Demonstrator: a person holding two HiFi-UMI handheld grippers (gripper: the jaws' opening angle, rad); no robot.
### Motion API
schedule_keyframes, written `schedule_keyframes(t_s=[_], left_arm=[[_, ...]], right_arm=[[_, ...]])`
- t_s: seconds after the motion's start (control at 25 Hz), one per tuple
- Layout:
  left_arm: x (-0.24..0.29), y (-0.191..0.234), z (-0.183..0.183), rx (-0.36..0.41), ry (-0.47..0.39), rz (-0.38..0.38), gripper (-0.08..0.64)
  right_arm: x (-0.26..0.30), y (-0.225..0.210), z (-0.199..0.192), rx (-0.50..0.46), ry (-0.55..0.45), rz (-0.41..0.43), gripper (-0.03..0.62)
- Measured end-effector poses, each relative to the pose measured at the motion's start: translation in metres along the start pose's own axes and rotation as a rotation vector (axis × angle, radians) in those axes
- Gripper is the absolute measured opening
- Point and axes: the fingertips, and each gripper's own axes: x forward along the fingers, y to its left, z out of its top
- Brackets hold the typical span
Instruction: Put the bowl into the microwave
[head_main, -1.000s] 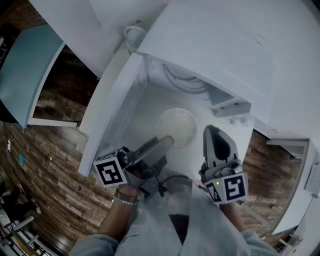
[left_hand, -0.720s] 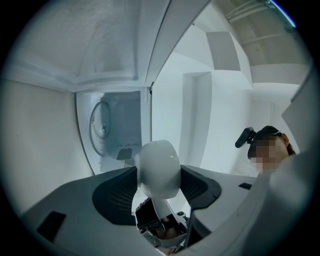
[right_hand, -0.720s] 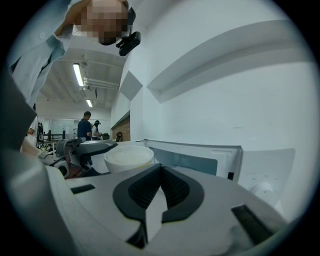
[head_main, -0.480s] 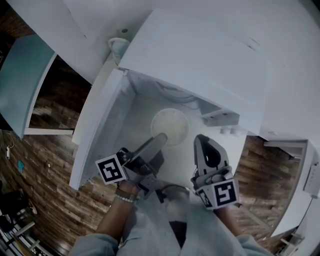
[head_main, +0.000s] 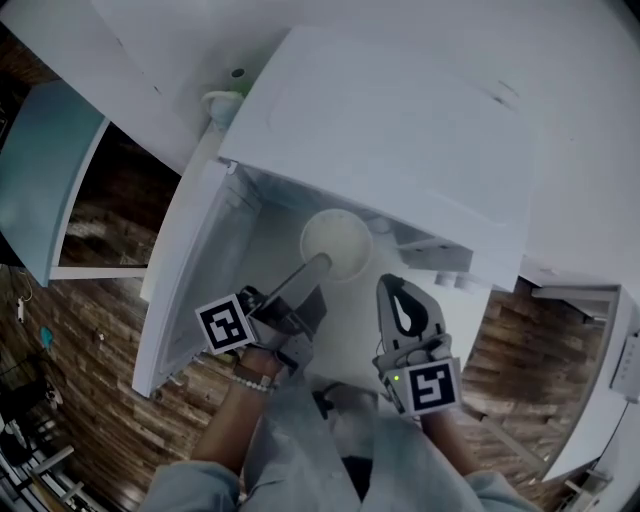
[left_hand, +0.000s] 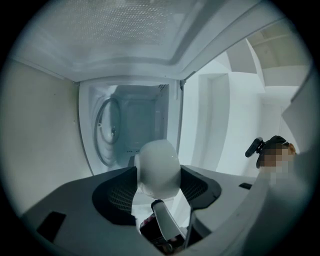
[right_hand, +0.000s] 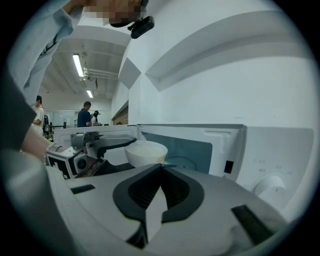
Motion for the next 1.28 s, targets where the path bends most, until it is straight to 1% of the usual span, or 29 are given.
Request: schedule_keyframes(t_s=[0.44, 0.6, 0.72, 0.96, 1.04, 1.12, 1.28], left_arm=[[0.021, 0.045, 0.019, -0.024, -0.039, 0.046, 0.255], [0.028, 0.063, 0.024, -0.051, -0.052, 0.067, 0.255], [0.034, 0.076, 0.029, -0.057, -0.06, 0.089, 0.255], [0.042, 0.099, 0.035, -0.051, -0.06, 0.142, 0.255], [0.044, 0.102, 0.035, -0.054, -0.054, 0.148, 0.255], [0.046, 0.104, 0.036, -0.057, -0.052, 0.147, 0.255], [0.049, 0.105, 0.038, -0.071, -0.065, 0.133, 0.255]], right_arm=[[0.03, -0.001, -0.022, 0.011, 0.03, 0.026, -0.002], [0.04, -0.002, -0.035, 0.009, 0.07, 0.037, -0.002], [0.051, -0.005, -0.04, -0.005, 0.083, 0.037, -0.002], [0.07, -0.008, -0.044, 0.034, 0.108, 0.038, 0.009], [0.078, -0.009, -0.046, 0.063, 0.111, 0.034, 0.052], [0.085, -0.011, -0.05, 0.092, 0.123, 0.027, 0.121], [0.1, -0.013, -0.06, 0.124, 0.152, 0.013, 0.204]])
